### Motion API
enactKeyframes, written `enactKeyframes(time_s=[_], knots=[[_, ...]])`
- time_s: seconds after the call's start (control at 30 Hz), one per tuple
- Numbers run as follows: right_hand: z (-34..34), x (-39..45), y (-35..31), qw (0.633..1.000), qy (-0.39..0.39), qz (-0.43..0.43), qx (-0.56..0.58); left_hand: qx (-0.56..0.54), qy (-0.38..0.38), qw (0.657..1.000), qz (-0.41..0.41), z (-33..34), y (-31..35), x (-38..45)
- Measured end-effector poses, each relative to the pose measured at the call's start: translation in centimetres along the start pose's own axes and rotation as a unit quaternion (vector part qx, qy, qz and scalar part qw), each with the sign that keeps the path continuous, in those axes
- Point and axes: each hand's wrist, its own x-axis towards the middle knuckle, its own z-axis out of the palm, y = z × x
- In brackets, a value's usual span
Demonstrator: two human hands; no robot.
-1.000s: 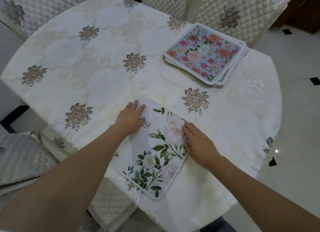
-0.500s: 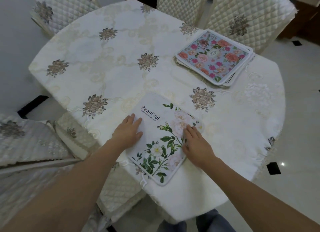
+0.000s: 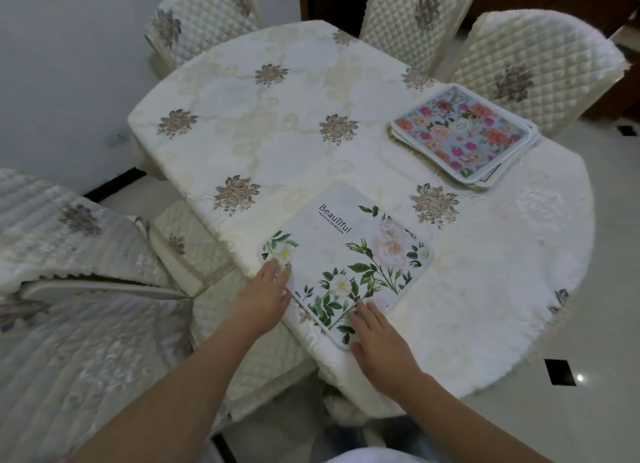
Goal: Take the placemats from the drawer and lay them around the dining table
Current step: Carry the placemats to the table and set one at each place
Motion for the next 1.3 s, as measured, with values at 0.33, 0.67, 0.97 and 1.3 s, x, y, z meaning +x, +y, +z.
enactKeyframes(time_s=[0.33, 0.67, 0.97, 1.3], knots=[[-0.2, 2.1, -1.5, 0.997, -0.051, -0.056, -0.009, 0.011, 0.046, 0.998, 0.039, 1.5, 3.4, -4.0], [1.4, 3.5, -1.9, 0.989, -0.092, -0.109, -0.027, 0.037, 0.026, 0.997, 0.063, 2.5, 4.5, -5.2], [2.2, -0.7, 0.8, 0.988, -0.07, -0.111, -0.085, 0.041, 0.027, 0.994, 0.093, 2.4, 3.4, -5.1], [1.3, -0.4, 0.1, 0.99, -0.066, -0.114, -0.049, 0.016, 0.037, 0.999, 0.008, 2.1, 3.0, -3.3]])
